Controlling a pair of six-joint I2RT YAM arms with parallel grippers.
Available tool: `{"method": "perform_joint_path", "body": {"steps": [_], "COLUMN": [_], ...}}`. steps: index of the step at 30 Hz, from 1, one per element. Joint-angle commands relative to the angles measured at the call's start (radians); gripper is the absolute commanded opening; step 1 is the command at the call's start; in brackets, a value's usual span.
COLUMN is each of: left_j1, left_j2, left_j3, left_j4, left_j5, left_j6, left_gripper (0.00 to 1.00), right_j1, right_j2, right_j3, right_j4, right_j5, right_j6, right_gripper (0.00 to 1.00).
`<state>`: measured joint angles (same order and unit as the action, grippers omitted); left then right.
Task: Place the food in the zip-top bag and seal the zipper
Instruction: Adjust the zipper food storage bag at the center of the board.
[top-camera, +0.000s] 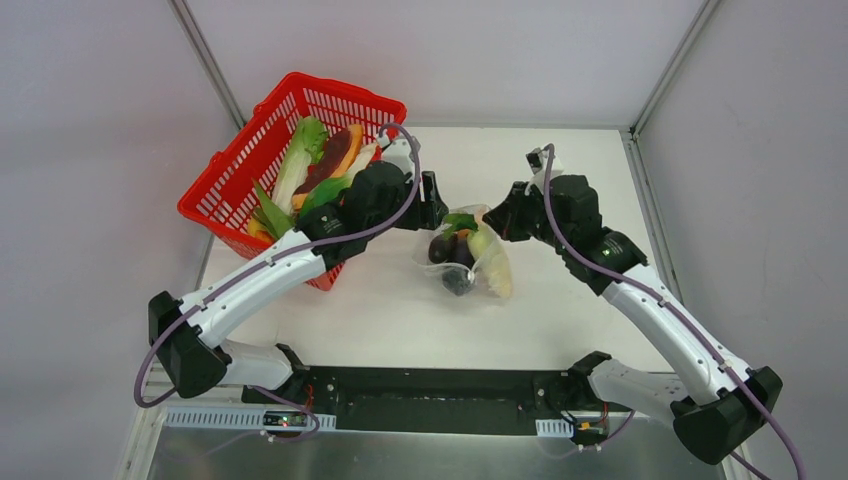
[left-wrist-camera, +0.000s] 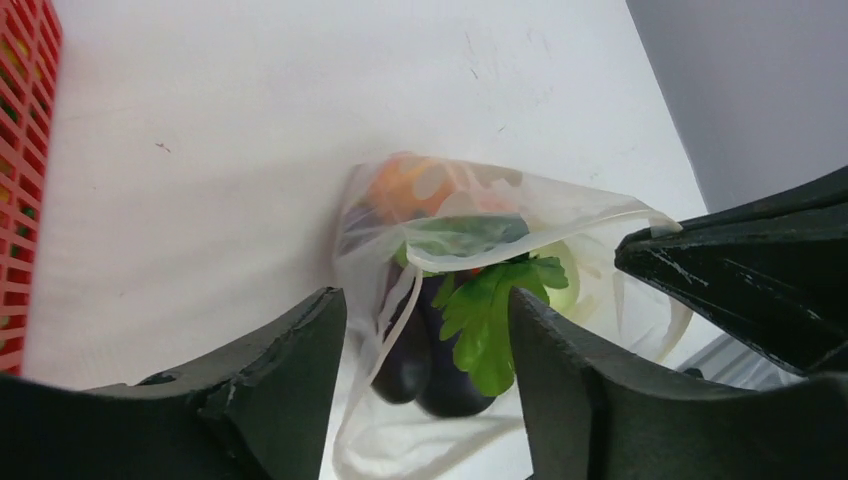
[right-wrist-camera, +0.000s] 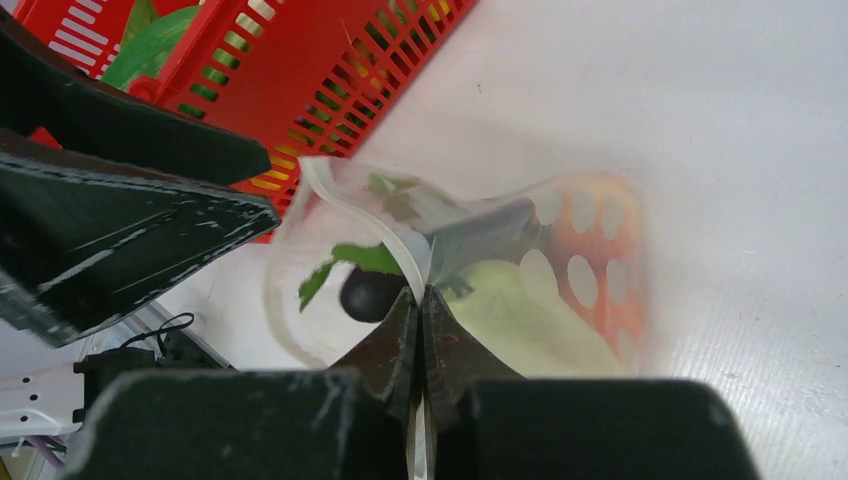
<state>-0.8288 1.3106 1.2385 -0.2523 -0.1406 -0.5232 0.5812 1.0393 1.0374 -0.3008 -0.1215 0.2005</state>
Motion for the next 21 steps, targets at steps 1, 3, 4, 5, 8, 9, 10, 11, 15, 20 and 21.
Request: {"method": "perform_joint_path", "body": {"steps": [1,3,4,5,8,9,10,11,15,20,21], "left_j1": [0.01,0.011,0.012,0.013,0.022,0.031,0.045,0.062,0.169,0.358,0.387], "left_j2": [-0.06,-0.092,-0.107,-0.123,-0.17,-0.187,-0.208,-0.231,-0.324,-0.339,-0.327], "left_j3": [0.052,0.043,0.035,0.028,0.003,-0.009,-0.022,-0.038,-0.091,-0.06,-0.047], "left_j4": [-0.045,-0.046,-0.053,-0.062,-0.112,-0.126,-0.136,-0.144,-0.164,-0.237,-0.243], "left_j5": [-0.013,-0.018,-0.027,-0.041,-0.106,-0.124,-0.137,-0.15,-0.176,-0.127,-0.095], "left_j6": [0.047,0.068,0.079,0.09,0.121,0.129,0.14,0.147,0.178,0.246,0.255], "left_gripper": [0.66,0.72,0.74,0.75,0.79,0.81,0.82,0.84,0.96,0.99,0.99], "right_j1": [-0.002,-0.003,-0.003,-0.002,-0.002,-0.002,-0.003,-0.003,-0.002,-0.002,-0.003], "right_j2": [-0.003,0.008,0.014,0.019,0.03,0.031,0.032,0.031,0.019,0.017,0.018], "right_j3": [0.026,0.026,0.024,0.024,0.021,0.02,0.017,0.013,-0.008,-0.021,-0.024], "right_j4": [0.051,0.046,0.046,0.047,0.048,0.049,0.051,0.057,0.082,0.088,0.09], "right_j5": [0.03,0.041,0.049,0.059,0.081,0.084,0.086,0.087,0.097,0.099,0.097], "right_j6": [0.034,0.038,0.043,0.046,0.055,0.058,0.061,0.064,0.074,0.08,0.081], "right_gripper": [0.0,0.0,0.0,0.0,0.0,0.0,0.0,0.0,0.0,0.0,0.0]}}
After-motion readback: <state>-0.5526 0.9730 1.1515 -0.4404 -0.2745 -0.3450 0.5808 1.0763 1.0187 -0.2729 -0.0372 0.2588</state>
